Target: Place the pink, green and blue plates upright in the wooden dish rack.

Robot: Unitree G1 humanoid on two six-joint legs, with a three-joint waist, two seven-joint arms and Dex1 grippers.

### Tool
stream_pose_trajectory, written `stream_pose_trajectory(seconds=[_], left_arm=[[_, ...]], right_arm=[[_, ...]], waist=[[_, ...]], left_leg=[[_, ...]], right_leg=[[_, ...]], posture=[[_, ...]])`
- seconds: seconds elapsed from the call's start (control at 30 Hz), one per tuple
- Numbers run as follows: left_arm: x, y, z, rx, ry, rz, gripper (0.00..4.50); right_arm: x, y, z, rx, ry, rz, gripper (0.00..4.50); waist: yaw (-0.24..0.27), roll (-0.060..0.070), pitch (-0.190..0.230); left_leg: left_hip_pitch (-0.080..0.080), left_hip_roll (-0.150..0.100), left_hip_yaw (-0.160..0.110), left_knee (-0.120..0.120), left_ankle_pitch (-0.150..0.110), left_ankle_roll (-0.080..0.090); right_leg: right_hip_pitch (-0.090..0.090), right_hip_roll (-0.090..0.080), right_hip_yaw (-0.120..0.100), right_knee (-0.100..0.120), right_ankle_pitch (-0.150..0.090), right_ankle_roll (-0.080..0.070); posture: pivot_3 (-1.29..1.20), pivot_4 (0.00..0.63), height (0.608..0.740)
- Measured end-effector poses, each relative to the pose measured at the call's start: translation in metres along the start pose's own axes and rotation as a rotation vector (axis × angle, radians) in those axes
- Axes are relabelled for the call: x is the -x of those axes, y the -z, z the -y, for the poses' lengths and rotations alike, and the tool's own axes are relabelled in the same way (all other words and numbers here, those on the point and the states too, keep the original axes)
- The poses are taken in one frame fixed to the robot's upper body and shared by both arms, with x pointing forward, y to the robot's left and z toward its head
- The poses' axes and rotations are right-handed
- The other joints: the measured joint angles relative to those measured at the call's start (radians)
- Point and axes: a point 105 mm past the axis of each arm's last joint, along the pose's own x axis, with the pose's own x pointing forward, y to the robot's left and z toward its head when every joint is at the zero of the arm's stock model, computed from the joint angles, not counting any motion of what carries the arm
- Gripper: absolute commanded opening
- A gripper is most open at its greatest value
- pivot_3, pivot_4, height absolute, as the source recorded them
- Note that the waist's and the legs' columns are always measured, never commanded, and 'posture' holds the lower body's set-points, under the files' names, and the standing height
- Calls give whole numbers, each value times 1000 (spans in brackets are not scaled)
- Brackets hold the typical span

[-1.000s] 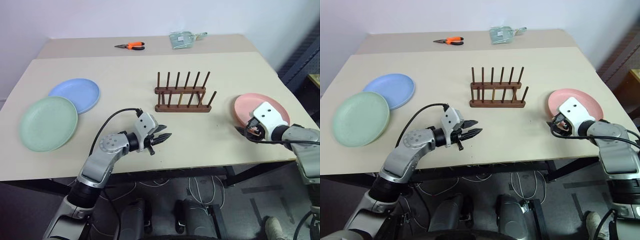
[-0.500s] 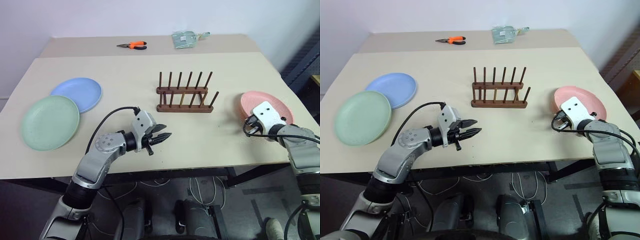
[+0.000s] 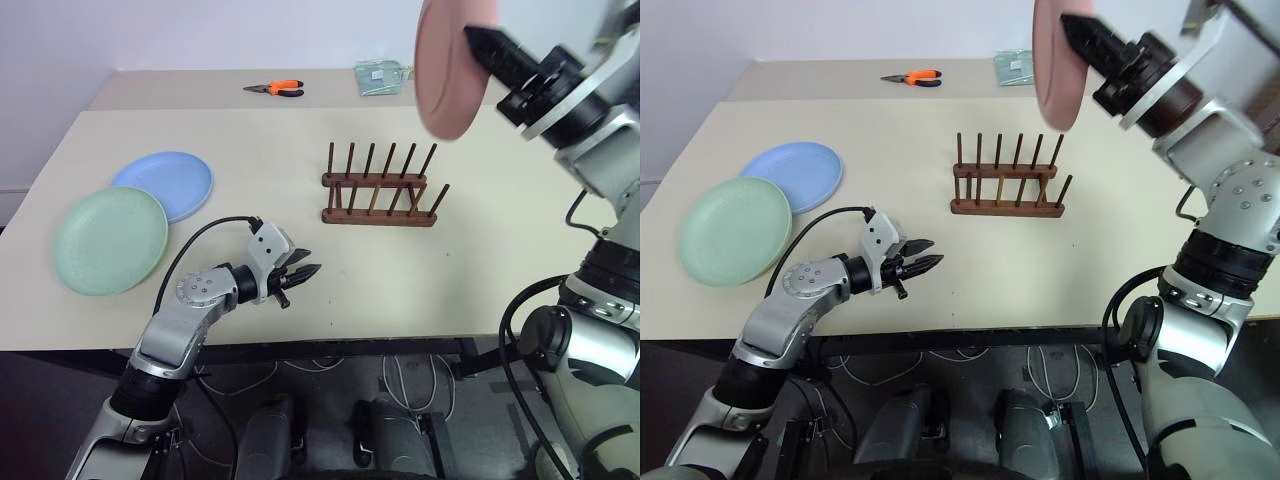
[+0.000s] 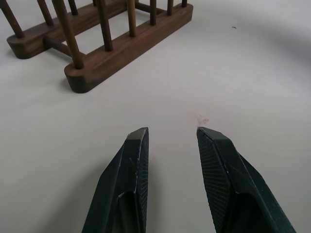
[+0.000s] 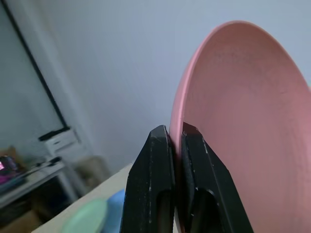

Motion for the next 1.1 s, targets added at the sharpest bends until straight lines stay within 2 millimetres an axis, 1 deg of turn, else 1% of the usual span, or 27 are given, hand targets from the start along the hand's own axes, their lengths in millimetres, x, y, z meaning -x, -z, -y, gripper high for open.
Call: stream_pose_trajectory(seconds=[0.07, 0.33, 0.57, 0.67, 0.73, 0.8, 0.87, 0.9, 0.93, 0.97, 1.0, 1.03, 1.07, 1.1], left_arm=[[0, 0, 0, 1, -2, 1, 1582], [1, 3, 1, 10, -9, -5, 1582], [2, 0, 1, 5, -14, 3, 1582], [2, 0, 0, 9, -18, 2, 1582], [3, 0, 0, 28, -21, 2, 2113], [4, 0, -2, 49, -29, 4, 2843], [6, -3, -6, 69, -53, 25, 3917], [7, -7, -9, 81, -75, 44, 4345], [9, -11, -12, 98, -99, 65, 4345], [11, -16, -20, 119, -149, 99, 4345], [14, -23, -32, 142, -229, 146, 4345], [19, -31, -46, 152, -317, 185, 4345], [28, -40, -66, 165, -456, 224, 4345], [42, -46, -90, 169, -617, 250, 4345]], right_arm=[[0, 7, 7, -28, 22, -22, 33], [5, 19, 28, -107, 79, -48, 33], [10, 29, 50, -158, 154, -60, 33], [10, 30, 55, -157, 163, -54, 991], [9, 30, 61, -129, 192, -47, 1975], [9, 31, 70, -70, 246, -43, 2935], [7, 26, 75, 42, 283, -25, 2989], [6, 22, 75, 114, 293, -17, 2989], [6, 17, 73, 178, 296, -4, 2989], [6, 9, 71, 279, 309, 9, 2989], [7, 0, 70, 388, 330, 25, 2989], [8, -9, 68, 493, 346, 41, 2989], [9, -18, 65, 613, 361, 53, 2989], [9, -26, 58, 721, 357, 66, 2989]], waist=[[-2, 0, 0], [-5, 0, 0], [-6, 0, 0], [-6, 0, 0], [-6, 0, 0], [-6, 0, 0], [-6, 0, 0], [-6, 1, 0], [-5, 1, 0], [-4, 1, 0], [-3, 0, 1], [-2, 0, 1], [0, 0, 1], [0, 0, 1]], left_leg=[[0, 0, 1, 0, 0, 0], [0, 0, 2, 0, 0, 0], [0, 0, 2, 0, 0, 0], [0, 0, 2, 0, 0, 1], [0, 0, 2, 0, 0, 1], [0, 0, 2, 0, 0, 0], [-1, 0, 2, 0, 0, 0], [-1, 0, 2, 0, 0, 0], [-1, 0, 2, 0, 0, 0], [-1, 0, 2, 0, 0, 0], [-1, 0, 2, 1, 0, 0], [-1, 0, 2, 1, 0, 0], [-1, 0, 2, 1, 0, 0], [-1, 0, 2, 1, 0, 0]], right_leg=[[-1, 0, 0, 0, 0, 0], [0, 0, -2, 1, 0, 2], [0, 1, -2, 1, 0, 3], [0, 1, -2, 1, 0, 4], [0, 1, -2, 1, 0, 4], [0, 1, -2, 1, 0, 4], [-1, 1, -2, 1, 0, 5], [-1, 1, -2, 1, 0, 5], [-1, 1, -2, 1, -1, 6], [-1, 1, -2, 1, -1, 6], [0, 1, -2, 1, -1, 6], [0, 1, -2, 1, -1, 7], [0, 1, -2, 1, -1, 7], [0, 1, -2, 1, -1, 7]], posture=[[0, 150, 740], [0, 150, 740], [0, 150, 740], [0, 150, 740], [0, 150, 740], [0, 150, 740], [0, 150, 740], [0, 150, 740], [0, 150, 740], [0, 150, 740], [0, 150, 740], [0, 150, 740], [0, 150, 740], [0, 150, 740]])
